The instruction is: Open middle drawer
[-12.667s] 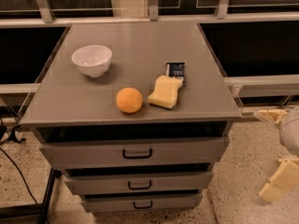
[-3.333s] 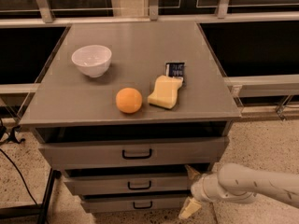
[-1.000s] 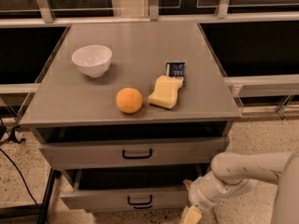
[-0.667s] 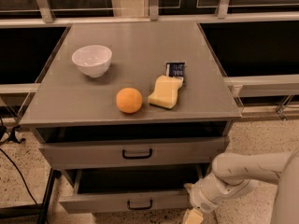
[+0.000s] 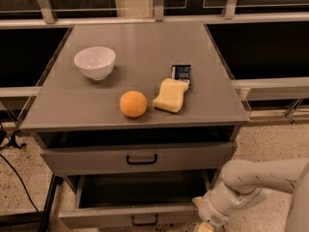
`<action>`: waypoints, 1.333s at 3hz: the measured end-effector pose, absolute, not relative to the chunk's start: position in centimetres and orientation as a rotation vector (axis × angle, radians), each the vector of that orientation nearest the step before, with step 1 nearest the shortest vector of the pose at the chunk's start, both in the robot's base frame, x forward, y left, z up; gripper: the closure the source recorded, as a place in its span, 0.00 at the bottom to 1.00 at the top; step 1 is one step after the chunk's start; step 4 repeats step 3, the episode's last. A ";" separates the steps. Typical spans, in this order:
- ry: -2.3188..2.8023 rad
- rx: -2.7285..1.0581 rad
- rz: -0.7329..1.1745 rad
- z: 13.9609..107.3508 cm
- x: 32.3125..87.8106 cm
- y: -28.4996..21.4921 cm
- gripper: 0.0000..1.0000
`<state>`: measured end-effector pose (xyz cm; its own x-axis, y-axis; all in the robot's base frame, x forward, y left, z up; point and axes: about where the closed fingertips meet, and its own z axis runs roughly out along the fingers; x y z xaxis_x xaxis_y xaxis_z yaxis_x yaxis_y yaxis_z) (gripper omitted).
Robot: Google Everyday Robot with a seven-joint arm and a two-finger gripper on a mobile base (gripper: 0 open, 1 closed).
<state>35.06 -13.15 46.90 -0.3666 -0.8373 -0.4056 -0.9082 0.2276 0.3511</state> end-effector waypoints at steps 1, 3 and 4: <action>2.389 -1.699 0.912 47.6 32.7 -13.3 0.00; 2.396 -1.712 0.975 47.9 31.4 -13.3 0.00; 2.396 -1.712 0.975 47.9 31.4 -13.3 0.00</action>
Offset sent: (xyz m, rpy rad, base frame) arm -0.0506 -0.0020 0.0142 0.0338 0.1687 0.0418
